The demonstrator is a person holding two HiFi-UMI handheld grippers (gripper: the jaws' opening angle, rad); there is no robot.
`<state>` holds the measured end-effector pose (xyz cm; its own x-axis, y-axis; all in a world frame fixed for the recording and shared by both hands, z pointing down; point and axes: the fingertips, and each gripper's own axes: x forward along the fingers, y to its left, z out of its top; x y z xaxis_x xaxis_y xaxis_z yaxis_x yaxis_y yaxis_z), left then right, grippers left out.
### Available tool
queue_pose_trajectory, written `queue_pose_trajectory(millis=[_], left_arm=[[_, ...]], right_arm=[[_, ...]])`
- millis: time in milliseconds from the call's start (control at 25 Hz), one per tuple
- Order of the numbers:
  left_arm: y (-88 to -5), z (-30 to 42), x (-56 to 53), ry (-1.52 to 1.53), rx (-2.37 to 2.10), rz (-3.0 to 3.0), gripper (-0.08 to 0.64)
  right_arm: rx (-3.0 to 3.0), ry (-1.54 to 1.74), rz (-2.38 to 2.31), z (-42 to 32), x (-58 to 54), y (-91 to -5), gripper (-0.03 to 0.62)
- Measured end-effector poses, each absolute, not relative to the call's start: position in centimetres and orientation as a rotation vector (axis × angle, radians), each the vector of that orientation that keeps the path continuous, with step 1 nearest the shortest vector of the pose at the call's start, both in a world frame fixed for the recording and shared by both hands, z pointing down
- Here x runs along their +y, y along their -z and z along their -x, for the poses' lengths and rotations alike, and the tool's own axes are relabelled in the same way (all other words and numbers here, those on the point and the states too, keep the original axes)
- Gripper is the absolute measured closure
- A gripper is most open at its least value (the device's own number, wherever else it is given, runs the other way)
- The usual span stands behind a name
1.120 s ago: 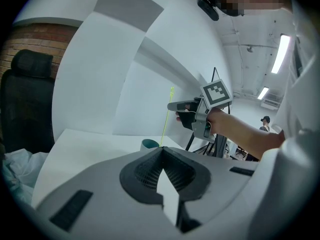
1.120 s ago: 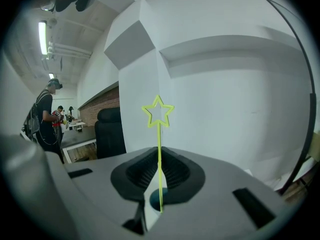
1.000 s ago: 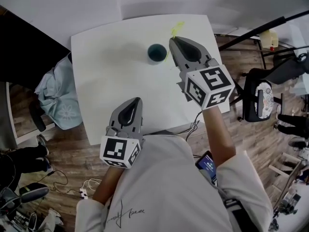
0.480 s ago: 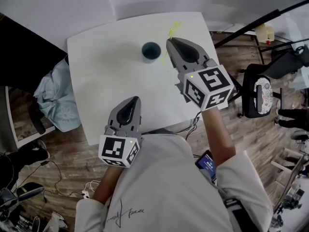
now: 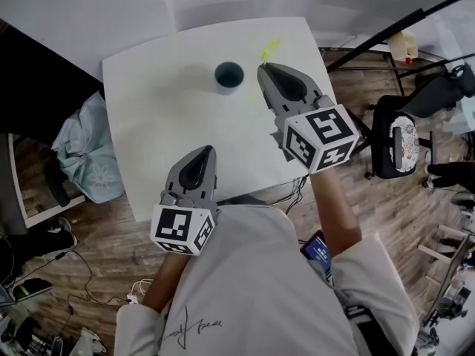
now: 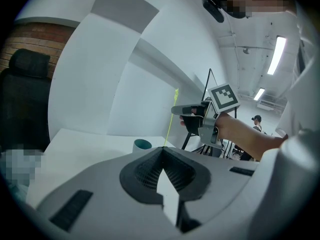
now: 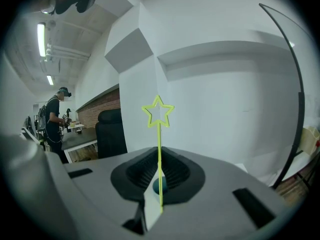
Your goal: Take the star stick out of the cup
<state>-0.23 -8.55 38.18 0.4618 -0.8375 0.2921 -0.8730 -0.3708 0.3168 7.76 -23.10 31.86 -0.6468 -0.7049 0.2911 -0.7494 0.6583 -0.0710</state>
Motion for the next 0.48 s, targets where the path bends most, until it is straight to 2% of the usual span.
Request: queue_pose_trajectory(millis=[480], left_arm=[[-37.7, -0.8, -7.8, -0.106, -1.410, -2.320, 0.557]], right_arm=[[-2.612, -0.305, -1.189, -8.9, -20.9, -33.1, 0.565]])
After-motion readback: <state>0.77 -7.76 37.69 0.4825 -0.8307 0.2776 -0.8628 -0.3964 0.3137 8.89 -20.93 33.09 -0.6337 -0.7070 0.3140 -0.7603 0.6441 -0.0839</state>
